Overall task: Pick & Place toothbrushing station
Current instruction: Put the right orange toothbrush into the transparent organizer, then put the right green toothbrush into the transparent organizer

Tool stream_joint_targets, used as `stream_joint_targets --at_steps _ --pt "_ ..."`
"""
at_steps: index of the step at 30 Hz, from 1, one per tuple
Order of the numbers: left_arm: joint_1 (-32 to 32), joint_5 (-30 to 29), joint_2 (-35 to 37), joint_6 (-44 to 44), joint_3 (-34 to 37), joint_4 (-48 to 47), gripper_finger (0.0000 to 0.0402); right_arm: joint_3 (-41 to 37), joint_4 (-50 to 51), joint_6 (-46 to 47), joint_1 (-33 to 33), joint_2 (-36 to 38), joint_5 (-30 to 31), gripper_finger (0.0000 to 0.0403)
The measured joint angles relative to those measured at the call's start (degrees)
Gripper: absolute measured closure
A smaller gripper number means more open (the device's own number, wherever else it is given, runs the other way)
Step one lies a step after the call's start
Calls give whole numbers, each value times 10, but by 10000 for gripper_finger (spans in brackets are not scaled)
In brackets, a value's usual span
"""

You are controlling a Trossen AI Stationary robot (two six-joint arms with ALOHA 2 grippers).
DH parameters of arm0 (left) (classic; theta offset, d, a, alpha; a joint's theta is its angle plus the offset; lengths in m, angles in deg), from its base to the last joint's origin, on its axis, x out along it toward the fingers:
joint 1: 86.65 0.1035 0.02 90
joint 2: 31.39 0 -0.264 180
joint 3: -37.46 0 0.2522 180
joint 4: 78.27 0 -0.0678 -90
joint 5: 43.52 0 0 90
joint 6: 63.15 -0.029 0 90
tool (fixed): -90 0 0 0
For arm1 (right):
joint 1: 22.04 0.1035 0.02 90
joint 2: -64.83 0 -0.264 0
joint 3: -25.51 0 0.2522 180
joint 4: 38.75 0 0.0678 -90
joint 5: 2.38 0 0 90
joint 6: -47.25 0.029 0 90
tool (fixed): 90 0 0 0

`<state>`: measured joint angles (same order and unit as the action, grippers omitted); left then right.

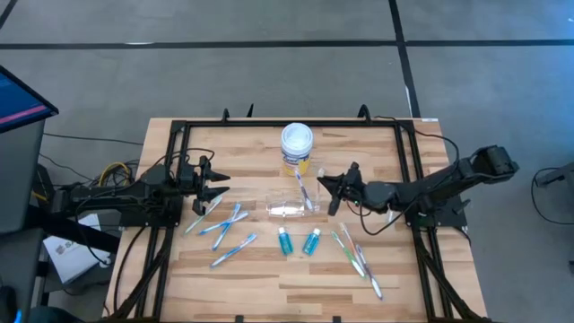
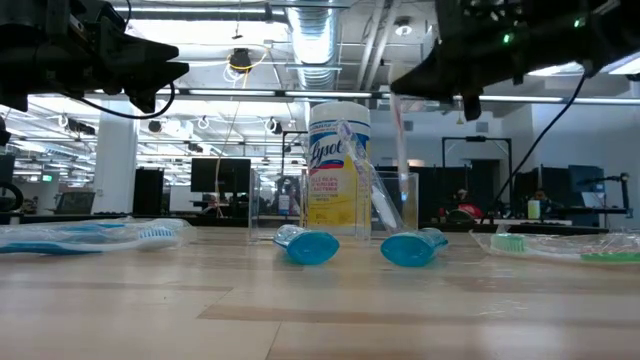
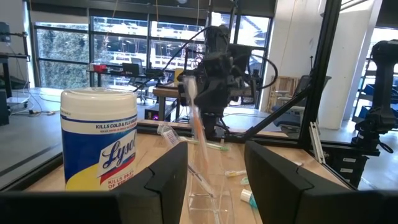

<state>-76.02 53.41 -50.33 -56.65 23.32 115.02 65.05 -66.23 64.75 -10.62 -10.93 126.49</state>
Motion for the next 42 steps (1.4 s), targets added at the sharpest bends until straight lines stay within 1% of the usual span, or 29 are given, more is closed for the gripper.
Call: stream_joint_targets --at_steps 3,6,11,18,23,29,37,42 --pt "0 0 0 0 0 0 247 1 -50 1 -4 -46 0 403" --pt "0 0 0 0 0 0 247 1 -83 0 -9 -78 0 403" --pt "0 0 0 0 0 0 247 0 -84 4 -11 -107 0 402" --pt "0 0 0 0 0 0 247 1 -83 5 -9 -108 0 382" --pt "0 0 0 0 0 0 247 1 -59 32 -10 -108 0 356" --pt "0 0 0 0 0 0 247 1 -56 35 -10 -108 0 324" --pt "0 0 0 0 0 0 247 1 -52 0 -10 -101 2 277" --pt "0 0 0 0 0 0 247 1 -36 -25 -10 -65 2 269"
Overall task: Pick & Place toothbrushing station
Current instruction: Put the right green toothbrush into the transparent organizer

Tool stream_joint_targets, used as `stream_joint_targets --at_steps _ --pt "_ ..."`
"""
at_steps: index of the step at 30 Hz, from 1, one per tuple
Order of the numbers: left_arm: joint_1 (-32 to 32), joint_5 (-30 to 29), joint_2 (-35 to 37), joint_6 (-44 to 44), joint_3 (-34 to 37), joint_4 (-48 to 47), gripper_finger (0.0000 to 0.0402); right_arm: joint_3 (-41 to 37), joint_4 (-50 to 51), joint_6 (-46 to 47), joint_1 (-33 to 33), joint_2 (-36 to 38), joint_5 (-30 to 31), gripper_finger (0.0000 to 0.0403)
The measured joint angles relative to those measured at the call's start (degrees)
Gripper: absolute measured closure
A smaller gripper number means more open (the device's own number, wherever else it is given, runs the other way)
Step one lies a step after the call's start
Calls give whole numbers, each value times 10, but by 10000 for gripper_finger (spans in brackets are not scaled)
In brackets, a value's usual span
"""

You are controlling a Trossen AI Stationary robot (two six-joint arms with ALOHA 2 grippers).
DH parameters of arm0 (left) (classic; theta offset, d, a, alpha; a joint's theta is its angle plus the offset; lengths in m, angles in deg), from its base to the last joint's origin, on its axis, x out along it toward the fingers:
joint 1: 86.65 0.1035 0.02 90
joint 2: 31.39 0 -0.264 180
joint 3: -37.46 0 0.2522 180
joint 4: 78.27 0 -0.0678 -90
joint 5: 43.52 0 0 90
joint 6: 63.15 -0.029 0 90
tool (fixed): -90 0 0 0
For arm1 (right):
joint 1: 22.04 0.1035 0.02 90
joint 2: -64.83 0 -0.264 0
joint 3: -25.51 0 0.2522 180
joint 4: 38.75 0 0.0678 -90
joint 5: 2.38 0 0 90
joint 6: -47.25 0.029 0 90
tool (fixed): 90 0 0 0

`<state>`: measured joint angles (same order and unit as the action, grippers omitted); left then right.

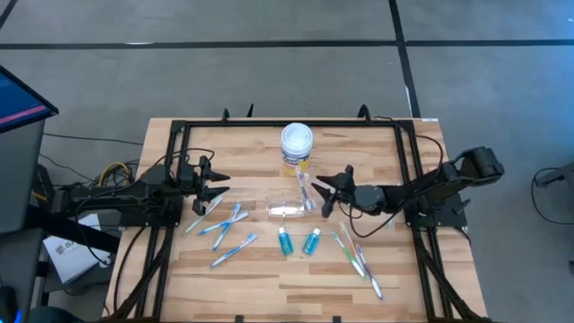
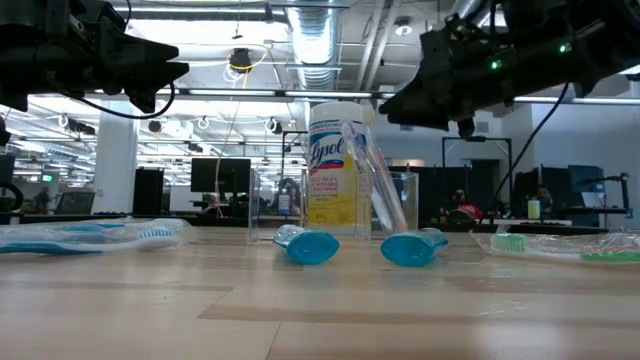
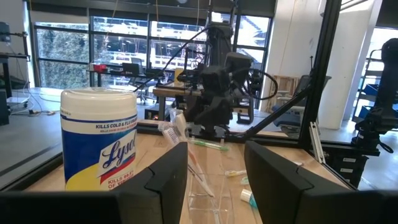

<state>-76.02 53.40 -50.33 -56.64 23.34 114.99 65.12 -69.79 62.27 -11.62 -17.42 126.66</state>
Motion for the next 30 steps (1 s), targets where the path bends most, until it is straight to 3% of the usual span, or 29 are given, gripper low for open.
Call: stream_joint_targets --at_steps 7,13,21,30 --pt "0 0 0 0 0 0 247 0 134 9 5 83 -1 285" --pt "0 0 0 0 0 0 247 0 314 124 5 156 -20 294" --pt "0 0 0 0 0 0 247 0 520 288 3 228 -99 296" --pt "0 0 0 0 0 0 247 33 719 374 -12 244 -205 296"
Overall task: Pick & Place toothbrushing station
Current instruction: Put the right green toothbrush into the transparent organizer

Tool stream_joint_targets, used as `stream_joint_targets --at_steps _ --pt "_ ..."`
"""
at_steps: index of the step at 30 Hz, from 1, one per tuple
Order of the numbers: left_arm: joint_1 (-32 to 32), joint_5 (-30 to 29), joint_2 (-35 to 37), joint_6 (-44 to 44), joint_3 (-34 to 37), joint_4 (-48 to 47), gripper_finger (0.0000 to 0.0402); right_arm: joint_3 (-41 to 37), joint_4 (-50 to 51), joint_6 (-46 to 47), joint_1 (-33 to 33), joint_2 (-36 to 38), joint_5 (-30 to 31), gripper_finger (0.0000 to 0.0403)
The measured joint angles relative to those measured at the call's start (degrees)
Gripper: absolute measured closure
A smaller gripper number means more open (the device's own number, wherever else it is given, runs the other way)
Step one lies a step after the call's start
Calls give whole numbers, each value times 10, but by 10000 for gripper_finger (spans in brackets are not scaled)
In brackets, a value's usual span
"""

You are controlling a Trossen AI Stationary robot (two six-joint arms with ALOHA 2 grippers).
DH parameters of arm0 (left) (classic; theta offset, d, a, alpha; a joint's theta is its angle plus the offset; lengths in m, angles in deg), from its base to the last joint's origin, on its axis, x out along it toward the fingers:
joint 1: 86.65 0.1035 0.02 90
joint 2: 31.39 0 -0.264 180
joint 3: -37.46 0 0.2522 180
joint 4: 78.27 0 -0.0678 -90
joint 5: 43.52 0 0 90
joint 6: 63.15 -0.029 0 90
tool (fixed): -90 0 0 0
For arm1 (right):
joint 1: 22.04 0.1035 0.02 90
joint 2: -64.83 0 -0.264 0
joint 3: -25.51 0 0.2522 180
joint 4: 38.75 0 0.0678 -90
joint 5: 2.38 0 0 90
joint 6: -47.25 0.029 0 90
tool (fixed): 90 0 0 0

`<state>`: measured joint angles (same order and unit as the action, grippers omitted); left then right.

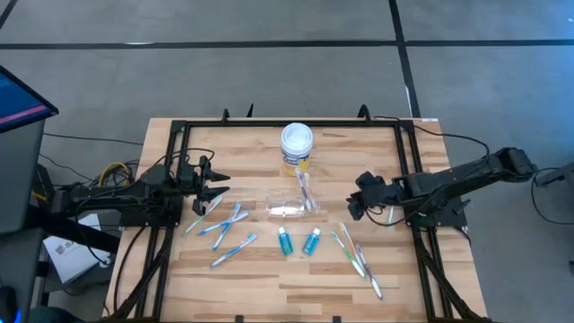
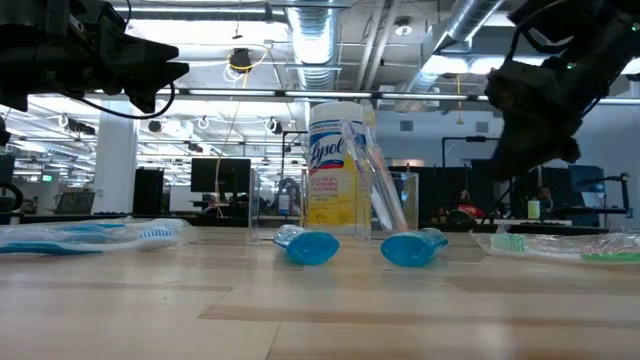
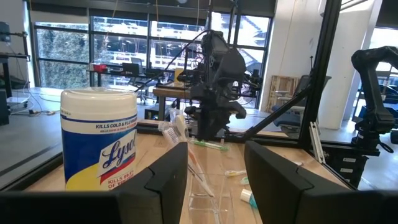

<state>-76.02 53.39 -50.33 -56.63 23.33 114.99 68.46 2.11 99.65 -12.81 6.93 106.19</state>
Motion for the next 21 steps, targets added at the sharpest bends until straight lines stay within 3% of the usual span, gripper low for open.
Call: stream_joint_targets --at_steps 6,21 --pt "0 0 0 0 0 0 247 32 119 44 -21 -18 -69 296" --pt "0 0 0 0 0 0 247 38 273 143 -30 -29 -181 296"
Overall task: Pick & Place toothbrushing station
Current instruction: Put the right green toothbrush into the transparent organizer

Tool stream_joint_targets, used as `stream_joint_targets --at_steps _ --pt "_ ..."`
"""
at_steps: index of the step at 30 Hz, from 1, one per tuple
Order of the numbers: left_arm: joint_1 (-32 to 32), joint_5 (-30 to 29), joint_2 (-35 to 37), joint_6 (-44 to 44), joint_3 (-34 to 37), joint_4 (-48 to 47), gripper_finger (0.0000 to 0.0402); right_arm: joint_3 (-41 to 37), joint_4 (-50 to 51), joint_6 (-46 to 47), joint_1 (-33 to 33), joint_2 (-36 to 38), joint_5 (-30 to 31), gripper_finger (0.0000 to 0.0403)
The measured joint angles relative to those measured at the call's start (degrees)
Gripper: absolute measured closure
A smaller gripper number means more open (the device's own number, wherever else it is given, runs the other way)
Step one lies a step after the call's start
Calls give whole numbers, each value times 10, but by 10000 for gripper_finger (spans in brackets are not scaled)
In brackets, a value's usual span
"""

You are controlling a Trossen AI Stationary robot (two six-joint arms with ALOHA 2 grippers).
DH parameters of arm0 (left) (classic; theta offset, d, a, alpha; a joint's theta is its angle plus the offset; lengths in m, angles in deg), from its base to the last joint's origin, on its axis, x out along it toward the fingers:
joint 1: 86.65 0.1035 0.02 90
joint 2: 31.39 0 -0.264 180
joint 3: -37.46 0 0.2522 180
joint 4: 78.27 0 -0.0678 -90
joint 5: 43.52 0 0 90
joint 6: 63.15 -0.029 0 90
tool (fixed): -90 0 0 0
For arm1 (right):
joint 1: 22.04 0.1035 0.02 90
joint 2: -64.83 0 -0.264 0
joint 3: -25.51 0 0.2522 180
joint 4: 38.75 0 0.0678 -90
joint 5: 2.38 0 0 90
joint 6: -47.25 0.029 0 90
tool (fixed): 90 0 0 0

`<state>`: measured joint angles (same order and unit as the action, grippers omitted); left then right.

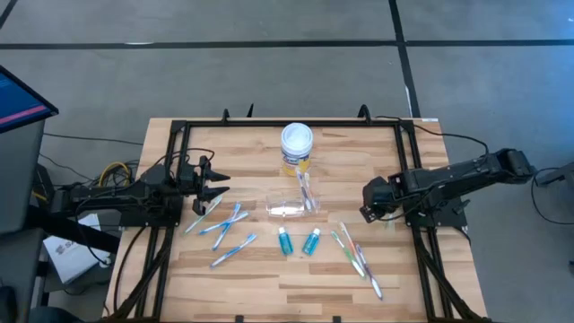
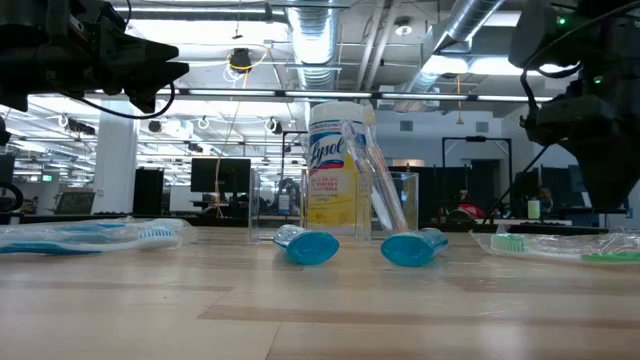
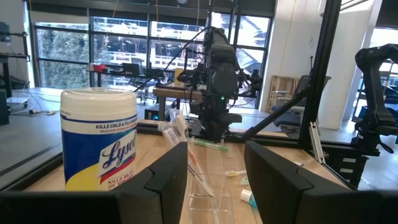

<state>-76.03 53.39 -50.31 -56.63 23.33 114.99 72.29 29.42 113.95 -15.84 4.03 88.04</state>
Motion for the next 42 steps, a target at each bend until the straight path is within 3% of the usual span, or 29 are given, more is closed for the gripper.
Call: stream_joint_targets --at_steps 10,25,42 --pt "0 0 0 1 0 0 247 0 35 24 0 -6 -32 290" --pt "0 0 0 4 0 0 247 0 41 -35 20 -127 -126 249" --pt "0 0 0 15 0 0 247 0 29 14 54 -154 -119 215"
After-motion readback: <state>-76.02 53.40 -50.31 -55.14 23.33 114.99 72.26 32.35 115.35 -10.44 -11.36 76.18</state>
